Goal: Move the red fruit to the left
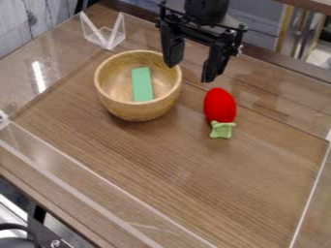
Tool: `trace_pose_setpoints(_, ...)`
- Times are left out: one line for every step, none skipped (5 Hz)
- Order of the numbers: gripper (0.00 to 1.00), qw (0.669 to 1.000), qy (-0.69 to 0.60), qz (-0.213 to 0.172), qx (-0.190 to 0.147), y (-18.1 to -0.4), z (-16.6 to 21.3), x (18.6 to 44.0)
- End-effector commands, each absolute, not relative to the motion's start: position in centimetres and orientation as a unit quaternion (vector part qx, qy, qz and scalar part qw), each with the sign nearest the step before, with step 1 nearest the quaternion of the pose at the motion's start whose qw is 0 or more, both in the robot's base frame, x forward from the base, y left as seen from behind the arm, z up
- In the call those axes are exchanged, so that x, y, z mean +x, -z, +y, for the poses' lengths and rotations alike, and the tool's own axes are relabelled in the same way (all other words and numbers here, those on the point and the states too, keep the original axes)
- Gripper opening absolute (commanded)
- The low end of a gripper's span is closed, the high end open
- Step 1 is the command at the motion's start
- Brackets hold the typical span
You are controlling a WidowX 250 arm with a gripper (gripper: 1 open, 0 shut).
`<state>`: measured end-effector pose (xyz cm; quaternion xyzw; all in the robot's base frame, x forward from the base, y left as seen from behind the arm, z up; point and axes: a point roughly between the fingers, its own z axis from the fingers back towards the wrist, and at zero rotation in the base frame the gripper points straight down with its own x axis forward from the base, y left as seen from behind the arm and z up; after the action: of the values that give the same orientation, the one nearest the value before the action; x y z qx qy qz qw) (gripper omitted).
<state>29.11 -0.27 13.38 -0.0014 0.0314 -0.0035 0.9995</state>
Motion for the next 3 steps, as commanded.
trace_pose_setpoints(1.00, 0.999, -0.031, 0.034, -0.013, -12.7, -0.5, 29.5)
trace_pose_setpoints(1.00, 0.995, -0.085, 0.031, -0.032, -11.0, -1.1, 30.5)
trace_pose_setpoints(1.00, 0.992, -0.117, 0.022, -0.042, -9.5, -1.4, 32.0)
